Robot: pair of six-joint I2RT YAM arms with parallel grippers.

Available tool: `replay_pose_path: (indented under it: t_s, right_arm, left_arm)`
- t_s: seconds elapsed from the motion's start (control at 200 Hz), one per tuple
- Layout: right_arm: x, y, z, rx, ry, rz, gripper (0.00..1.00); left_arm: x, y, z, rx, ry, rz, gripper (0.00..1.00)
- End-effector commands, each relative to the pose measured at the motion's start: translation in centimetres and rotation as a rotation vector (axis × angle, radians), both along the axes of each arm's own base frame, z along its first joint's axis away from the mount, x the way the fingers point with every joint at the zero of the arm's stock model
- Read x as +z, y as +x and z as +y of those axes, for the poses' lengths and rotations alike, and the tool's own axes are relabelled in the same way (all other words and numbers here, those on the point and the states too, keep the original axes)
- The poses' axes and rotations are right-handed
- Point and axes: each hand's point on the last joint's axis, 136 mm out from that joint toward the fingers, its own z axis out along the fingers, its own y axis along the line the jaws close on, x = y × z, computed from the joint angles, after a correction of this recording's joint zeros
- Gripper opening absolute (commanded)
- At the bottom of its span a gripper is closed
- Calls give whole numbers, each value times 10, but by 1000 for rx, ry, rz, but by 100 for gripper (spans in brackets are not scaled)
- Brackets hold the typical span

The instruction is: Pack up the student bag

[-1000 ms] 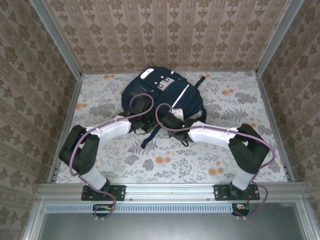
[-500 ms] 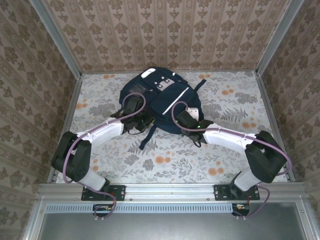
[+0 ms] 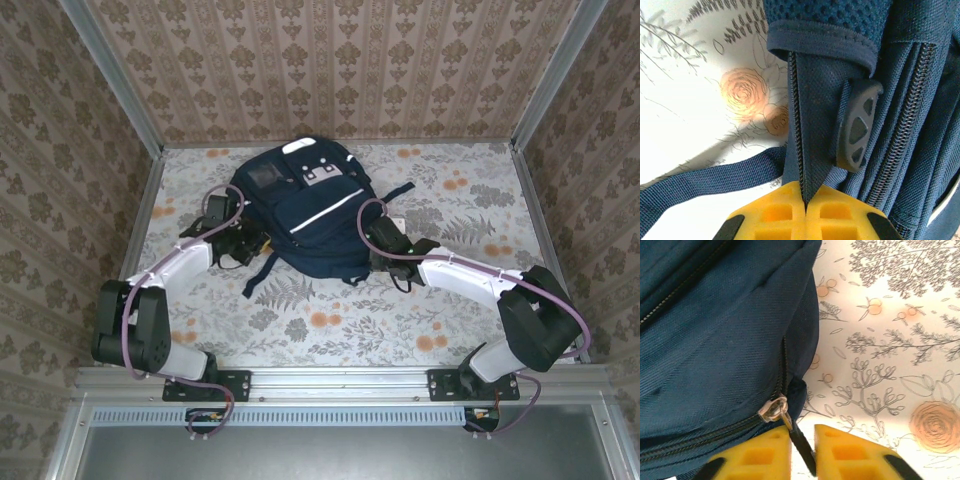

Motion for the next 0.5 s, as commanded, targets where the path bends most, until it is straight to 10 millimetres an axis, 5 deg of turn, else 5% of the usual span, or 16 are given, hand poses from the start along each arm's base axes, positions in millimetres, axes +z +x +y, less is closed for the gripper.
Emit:
replay_pose_path:
  t_s: [0.0,0.165,0.495]
  right_arm:
    - [2,0,-17,-26,-19,-2,30]
    - [18,-2,10,61,136,-33,48]
    - [36,-8,7,77,181,-91,50]
  left_arm:
    - [16,12,28,13,106,-55,10]
    - [29,-6,10,-36,101,-42,52]
    - [22,-76,-78,-93,54,33,52]
